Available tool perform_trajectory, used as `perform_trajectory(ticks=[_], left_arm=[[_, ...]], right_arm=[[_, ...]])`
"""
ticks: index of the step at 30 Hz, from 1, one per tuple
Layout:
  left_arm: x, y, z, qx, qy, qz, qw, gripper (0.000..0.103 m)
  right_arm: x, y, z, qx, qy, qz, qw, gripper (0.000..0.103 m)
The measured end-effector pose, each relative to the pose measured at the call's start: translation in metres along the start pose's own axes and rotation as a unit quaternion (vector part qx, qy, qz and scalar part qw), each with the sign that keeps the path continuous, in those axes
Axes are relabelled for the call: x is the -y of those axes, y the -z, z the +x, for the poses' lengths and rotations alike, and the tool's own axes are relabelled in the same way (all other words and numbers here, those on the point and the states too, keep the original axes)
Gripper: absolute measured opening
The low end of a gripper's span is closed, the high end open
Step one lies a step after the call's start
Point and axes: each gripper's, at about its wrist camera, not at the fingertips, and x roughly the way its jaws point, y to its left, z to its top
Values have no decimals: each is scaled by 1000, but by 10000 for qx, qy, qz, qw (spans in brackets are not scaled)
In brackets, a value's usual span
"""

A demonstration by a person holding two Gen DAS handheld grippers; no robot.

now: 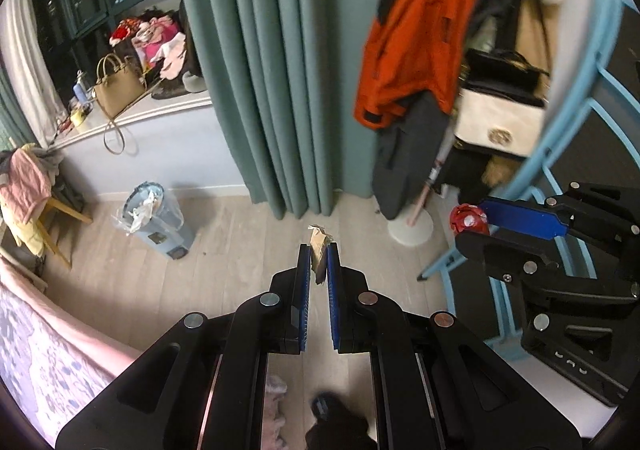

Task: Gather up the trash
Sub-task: 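Carry the red wrapper and tan scrap with both tools toward the bin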

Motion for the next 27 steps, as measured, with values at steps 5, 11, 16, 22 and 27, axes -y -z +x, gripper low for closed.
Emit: perform_trajectory(ticks=[5,11,16,22,27], left_arm=[[-38,-43,49,105,33,-168,9998,7],[-99,-96,91,149,81,-185,9997,7],[-146,-130,125,111,-39,-246,9996,7],[-205,-166,169,-10,-265,-667,9974,7],[-252,-197,206,-37,-618,-955,9935,7]], right_arm=[[5,-52,50,38,-48,-138,9999,25],[7,-118,106,-71,46,-236,9997,25],[8,-163,154,-149,11,-191,9997,25],[3,-222,213,-199,-326,-474,9981,25],[0,-279,278,-175,-813,-897,9925,25]])
